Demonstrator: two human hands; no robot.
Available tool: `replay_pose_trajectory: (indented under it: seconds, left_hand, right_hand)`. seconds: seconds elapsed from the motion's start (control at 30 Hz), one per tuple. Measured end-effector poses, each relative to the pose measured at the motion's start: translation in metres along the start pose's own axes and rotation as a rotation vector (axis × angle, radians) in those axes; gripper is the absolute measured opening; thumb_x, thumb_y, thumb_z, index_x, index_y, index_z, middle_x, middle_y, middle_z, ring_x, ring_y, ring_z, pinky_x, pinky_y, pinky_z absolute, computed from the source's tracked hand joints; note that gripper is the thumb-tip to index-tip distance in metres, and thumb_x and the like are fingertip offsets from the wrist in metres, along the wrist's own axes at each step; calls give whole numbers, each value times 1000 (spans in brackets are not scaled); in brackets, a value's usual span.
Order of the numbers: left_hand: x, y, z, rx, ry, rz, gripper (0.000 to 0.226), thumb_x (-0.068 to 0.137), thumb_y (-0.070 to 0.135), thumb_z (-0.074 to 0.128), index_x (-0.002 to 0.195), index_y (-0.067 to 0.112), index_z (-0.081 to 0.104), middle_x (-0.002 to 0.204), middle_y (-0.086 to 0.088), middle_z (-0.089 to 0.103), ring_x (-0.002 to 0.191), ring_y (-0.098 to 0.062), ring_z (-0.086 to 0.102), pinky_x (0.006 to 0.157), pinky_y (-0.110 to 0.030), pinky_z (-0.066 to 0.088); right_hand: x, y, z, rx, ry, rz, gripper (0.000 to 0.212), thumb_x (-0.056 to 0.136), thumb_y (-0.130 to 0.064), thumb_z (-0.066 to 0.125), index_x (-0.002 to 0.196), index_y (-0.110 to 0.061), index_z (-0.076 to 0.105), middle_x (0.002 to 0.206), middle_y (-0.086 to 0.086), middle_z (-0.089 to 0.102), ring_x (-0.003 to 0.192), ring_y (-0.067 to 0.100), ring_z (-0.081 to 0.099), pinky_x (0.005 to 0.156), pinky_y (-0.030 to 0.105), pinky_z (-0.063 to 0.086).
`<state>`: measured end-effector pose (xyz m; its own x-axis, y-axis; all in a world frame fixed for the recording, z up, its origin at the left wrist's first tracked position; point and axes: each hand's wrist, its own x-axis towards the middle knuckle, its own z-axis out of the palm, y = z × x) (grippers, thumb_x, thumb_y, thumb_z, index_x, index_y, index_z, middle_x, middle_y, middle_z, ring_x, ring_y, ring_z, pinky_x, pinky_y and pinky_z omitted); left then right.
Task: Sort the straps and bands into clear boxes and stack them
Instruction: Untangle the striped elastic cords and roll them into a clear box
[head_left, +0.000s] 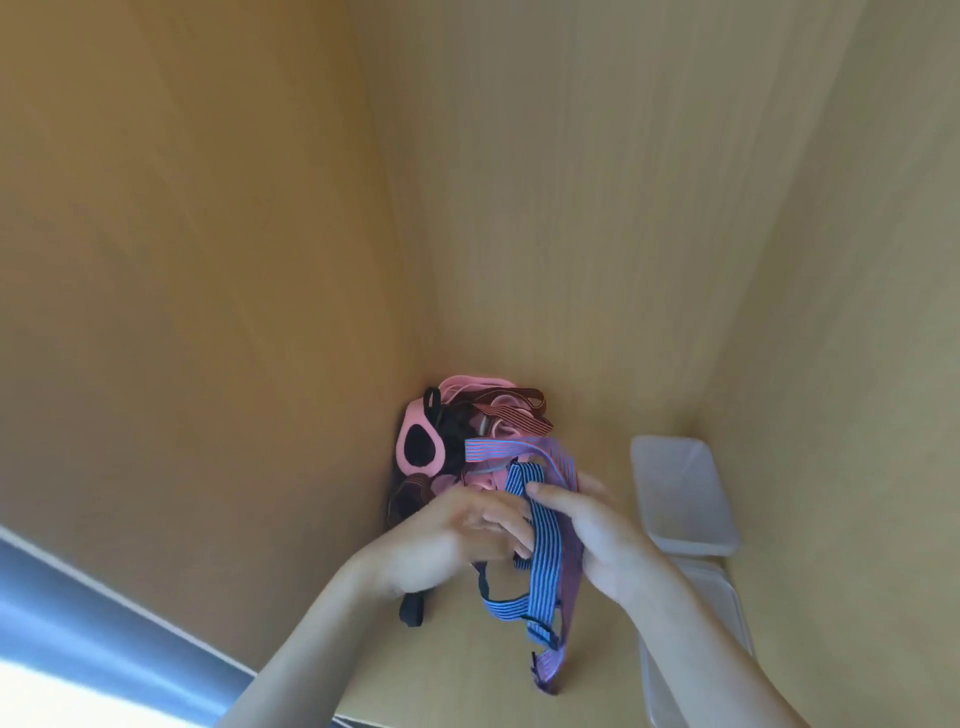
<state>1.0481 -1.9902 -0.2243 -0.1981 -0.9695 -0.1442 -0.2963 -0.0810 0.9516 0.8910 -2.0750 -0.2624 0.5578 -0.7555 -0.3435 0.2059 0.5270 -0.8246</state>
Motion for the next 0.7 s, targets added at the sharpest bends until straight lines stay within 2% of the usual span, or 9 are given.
replay_pose_trajectory:
  seconds: [0.1,0.17,0.2,0.33,0.43,0.47,0.53,0.63,0.7]
  left_hand:
    - [0,-17,-1,-94,316,-82,26,74,9,50,81,-1,73,95,-18,73,91,-30,69,81,-35,52]
    - [2,-30,2,-63,493,-77,11,74,2,56,82,4,63,83,-15,69,80,-18,66,75,-30,51]
    - [8,-38,4,-3,523,-75,15,77,-2,62,88,7,59,87,-9,66,80,-9,63,77,-26,49]
    - [36,-59,8,202,344,-178,42,81,13,80,117,15,57,110,-3,65,99,-11,62,90,-26,52]
    - [51,-63,5,268,297,-159,5,95,11,64,93,7,65,80,2,72,69,-4,59,75,-28,53]
    - [56,-63,0,241,344,-158,16,97,10,60,84,2,61,66,8,65,60,-3,55,65,-26,50]
    - [64,-55,-13,49,419,-189,22,101,13,56,90,-6,56,68,0,60,62,-16,55,63,-25,47]
    - [72,-35,-30,-192,539,-188,13,106,15,47,101,5,55,88,-25,67,70,-33,66,44,-24,47]
    - [74,-20,-38,-171,618,-88,17,106,9,44,98,13,59,80,-21,66,60,-27,64,36,-21,40]
  right_hand:
    - [-7,0,3,-172,9,-96,21,92,12,53,109,8,64,92,22,70,80,32,67,72,40,57]
    - [-20,-7,7,-193,-70,-137,17,90,11,55,106,13,62,93,28,67,85,40,64,78,48,53]
    - [-25,-12,7,-178,-128,-150,14,86,7,60,99,11,63,91,28,66,82,41,64,76,47,52]
    - [-42,-39,2,-81,-291,-214,12,77,-3,60,81,-3,71,76,16,66,66,21,65,56,27,53]
    - [-50,-54,-8,-43,-314,-262,13,78,-3,60,83,-7,72,78,15,64,63,16,62,49,26,49]
    - [-51,-57,-11,-49,-287,-267,13,77,-5,61,83,-8,73,80,15,65,63,16,61,48,27,47]
    - [-51,-59,-17,-100,-152,-258,13,73,-11,66,83,-13,75,84,12,66,63,16,57,46,27,44]
    - [-46,-54,-22,-151,65,-283,5,80,-15,73,79,-18,77,73,1,63,52,11,53,42,21,41]
    - [-41,-49,-24,-227,195,-327,16,91,-10,67,78,-16,75,69,-1,59,47,11,47,37,20,34]
